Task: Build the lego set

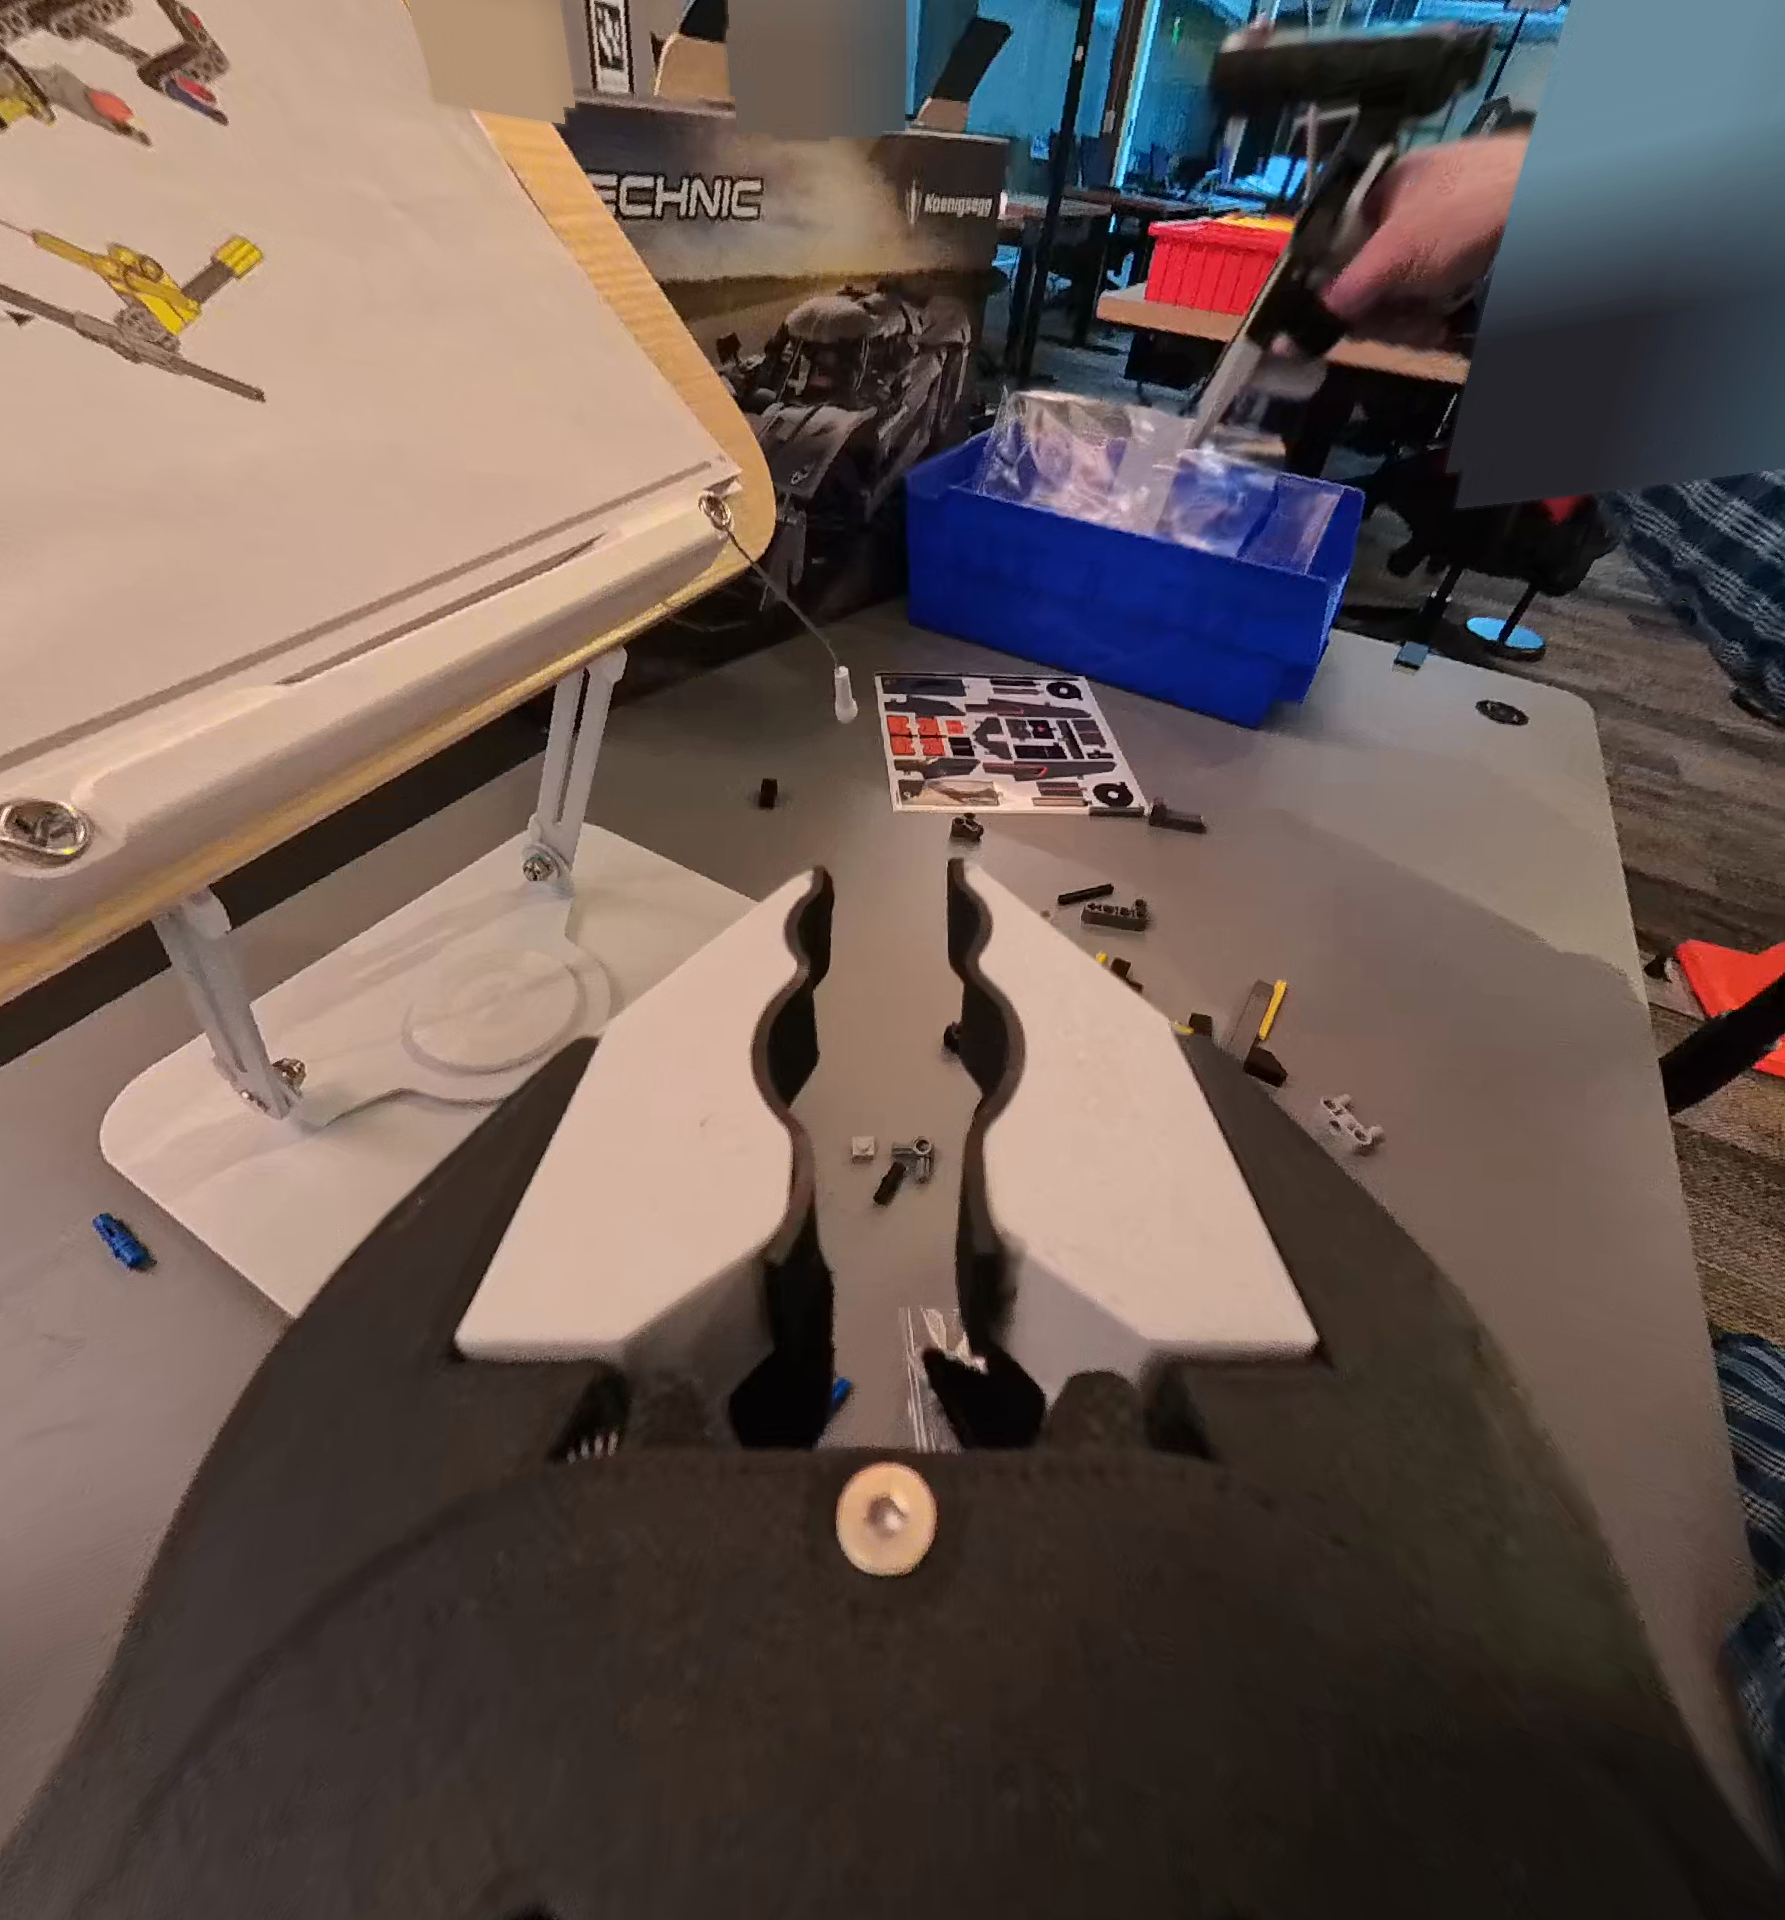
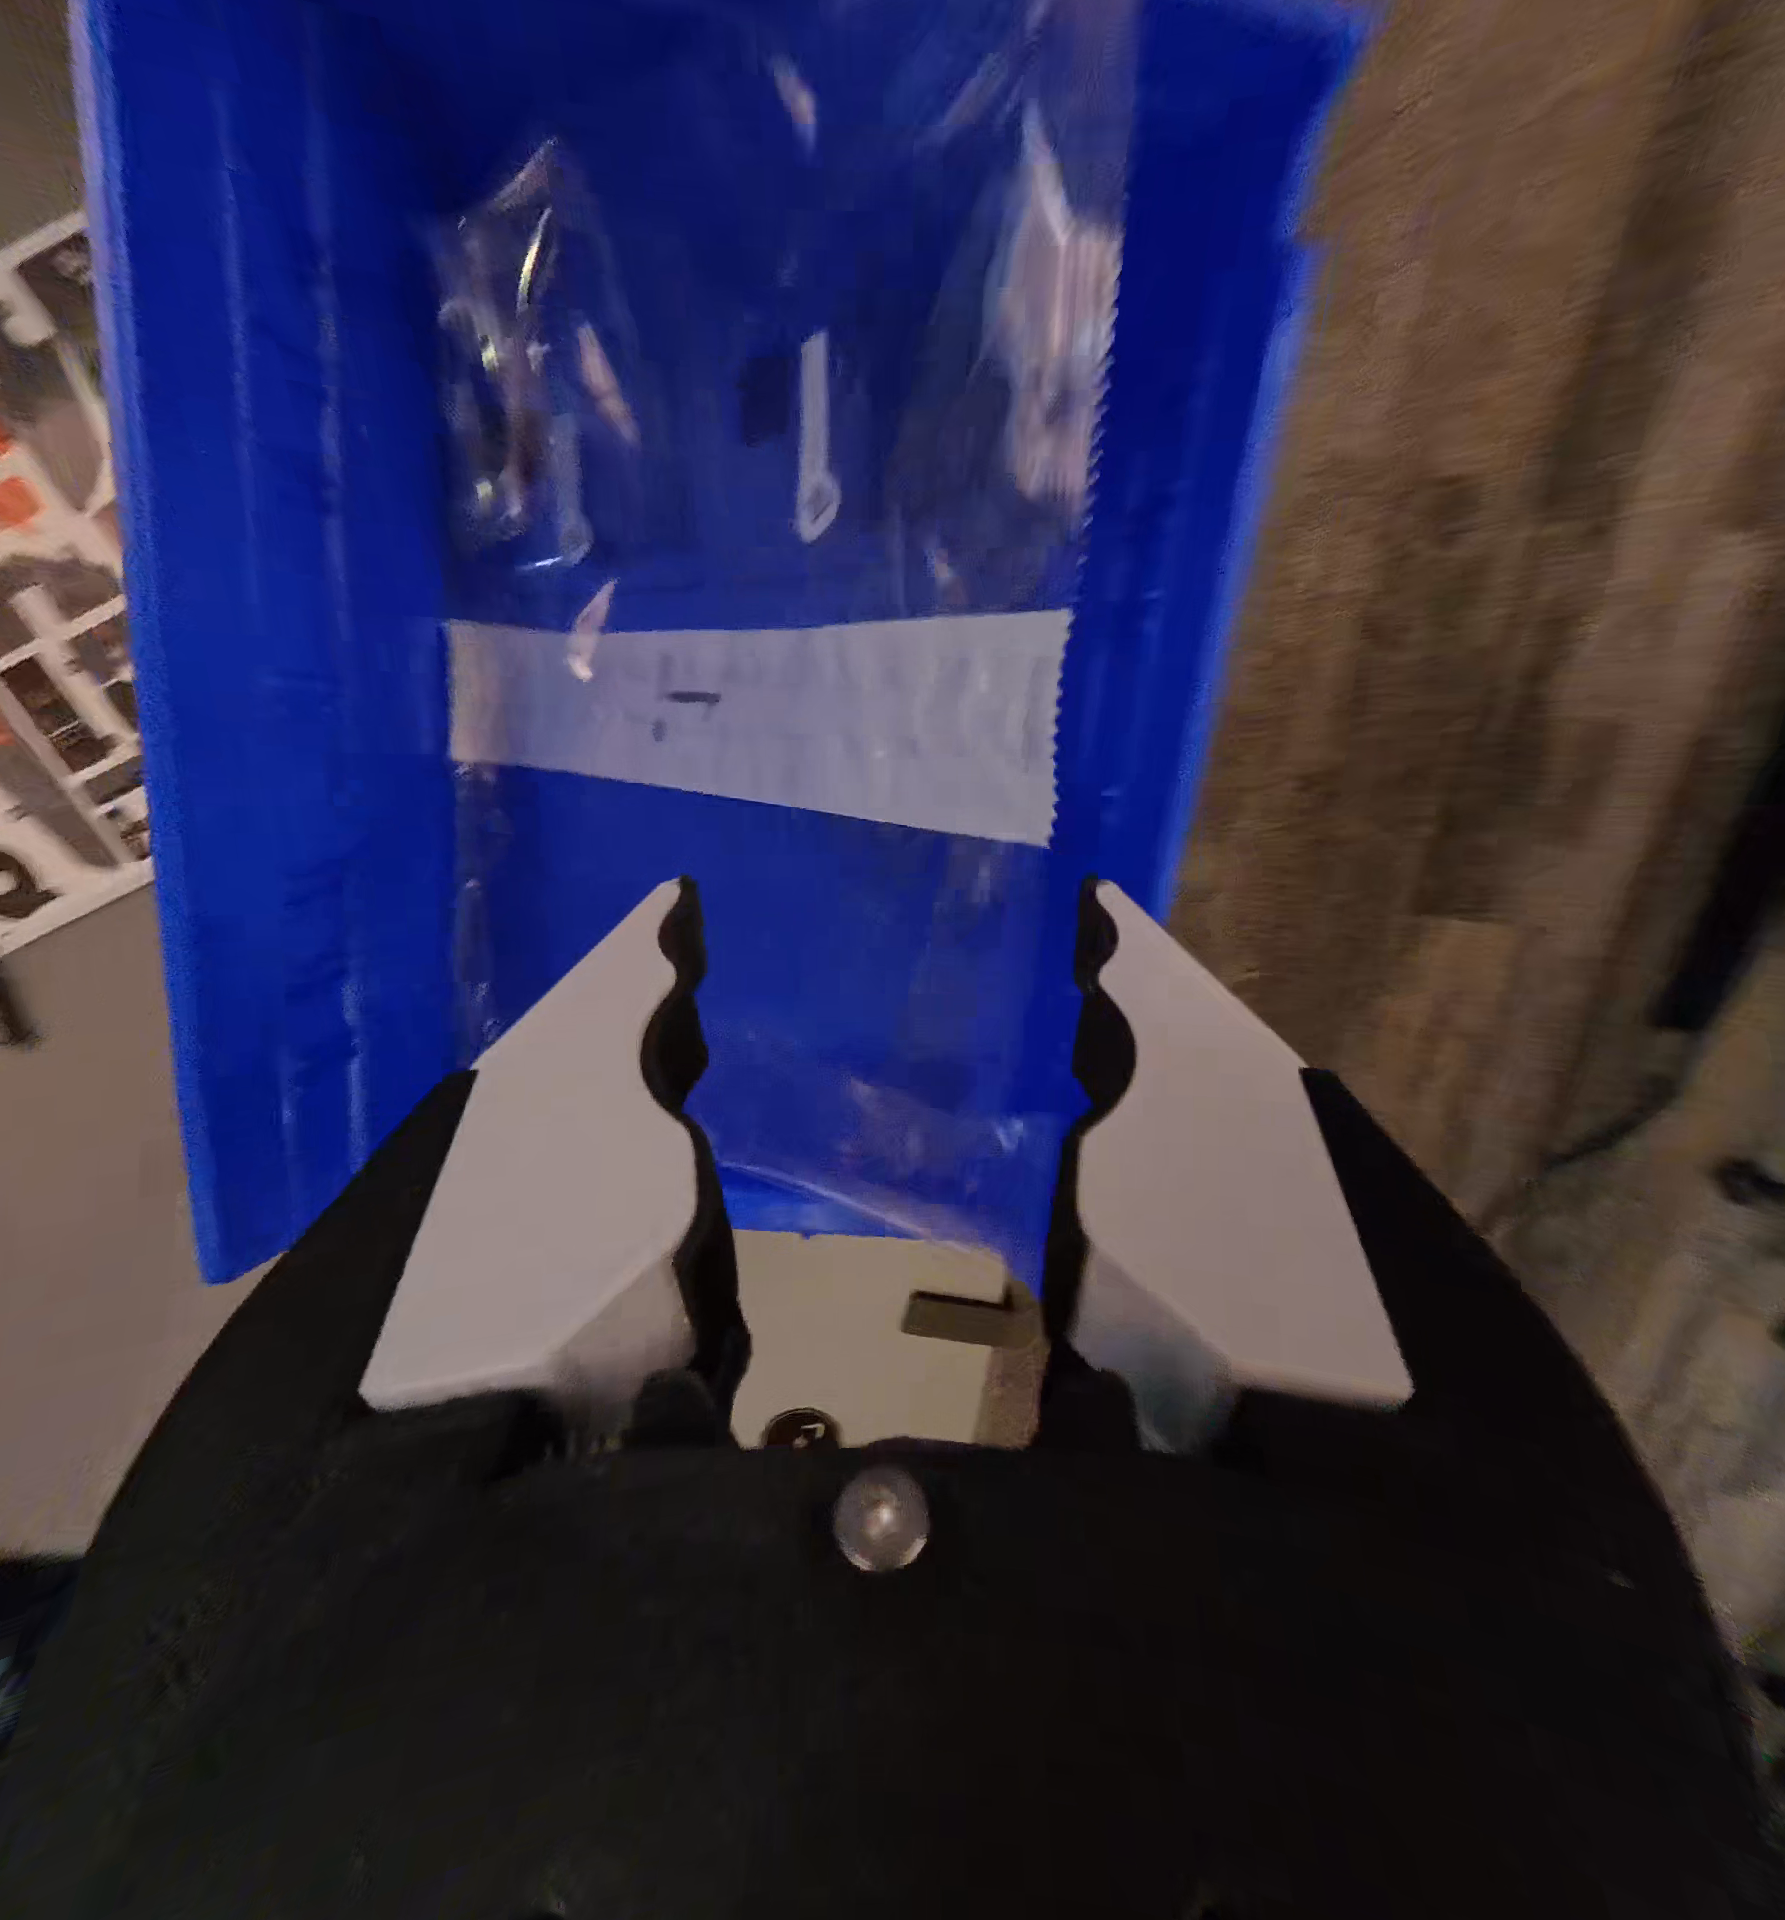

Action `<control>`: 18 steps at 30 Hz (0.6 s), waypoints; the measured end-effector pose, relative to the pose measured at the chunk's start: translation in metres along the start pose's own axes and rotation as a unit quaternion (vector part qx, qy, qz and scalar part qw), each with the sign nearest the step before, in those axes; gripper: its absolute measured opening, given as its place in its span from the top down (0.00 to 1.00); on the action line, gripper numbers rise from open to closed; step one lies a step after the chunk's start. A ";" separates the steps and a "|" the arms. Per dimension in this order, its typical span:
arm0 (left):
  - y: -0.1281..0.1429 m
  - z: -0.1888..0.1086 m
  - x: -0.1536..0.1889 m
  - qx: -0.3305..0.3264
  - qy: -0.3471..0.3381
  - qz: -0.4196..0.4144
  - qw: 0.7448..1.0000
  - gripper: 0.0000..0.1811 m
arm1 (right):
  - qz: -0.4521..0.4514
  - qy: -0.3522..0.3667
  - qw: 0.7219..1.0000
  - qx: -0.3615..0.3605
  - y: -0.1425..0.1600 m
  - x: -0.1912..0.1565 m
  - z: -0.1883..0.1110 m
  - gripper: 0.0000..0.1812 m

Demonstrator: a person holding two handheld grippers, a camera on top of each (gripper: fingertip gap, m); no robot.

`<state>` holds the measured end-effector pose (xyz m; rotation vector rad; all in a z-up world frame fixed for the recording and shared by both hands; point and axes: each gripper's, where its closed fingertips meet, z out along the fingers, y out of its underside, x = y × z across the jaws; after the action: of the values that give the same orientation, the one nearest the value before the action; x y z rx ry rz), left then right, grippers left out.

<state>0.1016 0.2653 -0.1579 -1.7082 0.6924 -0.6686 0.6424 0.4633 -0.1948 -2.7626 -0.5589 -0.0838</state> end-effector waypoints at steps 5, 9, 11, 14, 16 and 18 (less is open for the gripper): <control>0.009 0.001 0.001 -0.019 -0.008 0.003 1.000 0.88 | -0.049 0.073 0.992 0.090 -0.023 -0.019 -0.056 0.66; 0.021 0.003 0.006 -0.052 -0.012 0.018 0.998 0.87 | -0.154 -0.024 0.965 0.212 -0.051 -0.131 -0.091 0.79; 0.028 0.004 0.008 -0.065 -0.013 0.023 0.998 0.87 | -0.229 -0.058 0.944 0.231 -0.050 -0.196 -0.088 0.82; 0.039 0.004 0.013 -0.083 -0.011 0.028 0.996 0.87 | -0.330 -0.142 0.902 0.241 -0.035 -0.301 -0.067 0.86; 0.048 0.003 0.015 -0.098 -0.012 0.031 0.995 0.87 | -0.376 -0.178 0.881 0.227 -0.020 -0.356 -0.044 0.87; 0.056 0.003 0.018 -0.109 -0.010 0.035 0.993 0.87 | -0.410 -0.218 0.860 0.209 -0.004 -0.402 -0.024 0.88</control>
<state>0.1097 0.2420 -0.2112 -1.8784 0.8323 -0.5426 0.2706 0.3107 -0.2186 -1.9381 -1.6213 0.4295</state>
